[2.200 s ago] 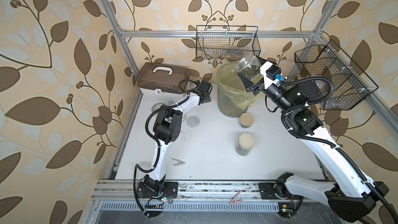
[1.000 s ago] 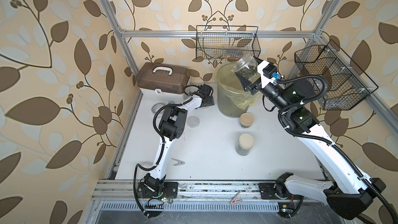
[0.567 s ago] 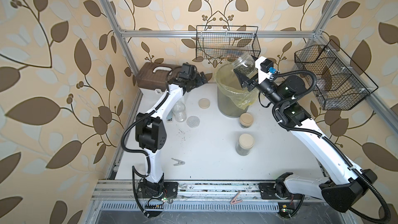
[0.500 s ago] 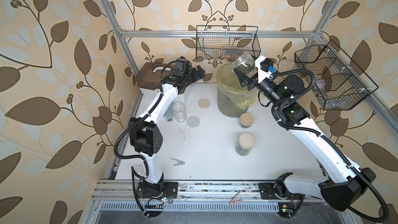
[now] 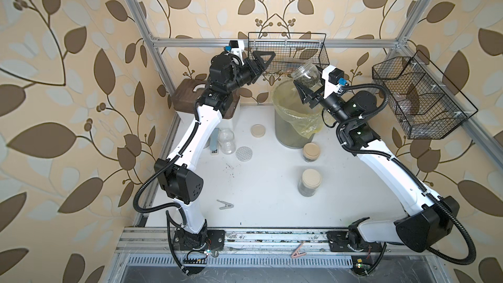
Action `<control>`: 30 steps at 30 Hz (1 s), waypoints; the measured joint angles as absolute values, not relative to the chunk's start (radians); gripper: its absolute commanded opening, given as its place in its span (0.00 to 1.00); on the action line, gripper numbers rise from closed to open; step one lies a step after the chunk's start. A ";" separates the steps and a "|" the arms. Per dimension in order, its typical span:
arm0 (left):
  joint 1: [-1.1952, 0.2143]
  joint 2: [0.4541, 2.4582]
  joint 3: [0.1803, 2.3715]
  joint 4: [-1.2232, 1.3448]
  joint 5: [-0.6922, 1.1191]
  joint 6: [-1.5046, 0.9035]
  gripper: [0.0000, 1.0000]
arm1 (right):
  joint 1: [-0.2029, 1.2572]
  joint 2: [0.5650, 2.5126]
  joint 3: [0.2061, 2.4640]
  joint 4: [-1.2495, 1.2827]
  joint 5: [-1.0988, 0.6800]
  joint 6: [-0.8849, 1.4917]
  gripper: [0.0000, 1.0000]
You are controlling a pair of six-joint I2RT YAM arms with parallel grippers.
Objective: Empty moldy tea leaves from jars
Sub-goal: Adjust the jar.
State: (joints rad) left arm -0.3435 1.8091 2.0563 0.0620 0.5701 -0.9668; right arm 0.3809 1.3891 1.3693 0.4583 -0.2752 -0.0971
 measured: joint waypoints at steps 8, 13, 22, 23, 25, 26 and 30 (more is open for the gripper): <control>-0.404 1.872 2.168 0.139 0.705 -0.979 0.99 | 0.376 1.456 1.430 0.483 -0.296 -0.069 0.12; -0.426 1.916 2.209 0.131 0.768 -0.972 0.99 | 0.373 1.482 1.475 0.492 -0.305 -0.056 0.13; -0.432 1.935 2.215 0.130 0.822 -0.970 0.99 | 0.364 1.533 1.541 0.481 -0.311 -0.043 0.13; -0.432 1.938 2.215 0.130 0.829 -0.970 0.99 | 0.364 1.534 1.543 0.480 -0.312 -0.042 0.13; -0.432 1.941 2.215 0.129 0.831 -0.969 0.99 | 0.365 1.534 1.544 0.472 -0.318 -0.042 0.13; -0.432 1.943 2.217 0.125 0.832 -0.966 0.99 | 0.366 1.534 1.545 0.467 -0.319 -0.043 0.13; -0.432 1.954 2.235 0.115 0.817 -0.961 0.99 | 0.374 1.536 1.545 0.447 -0.342 -0.057 0.13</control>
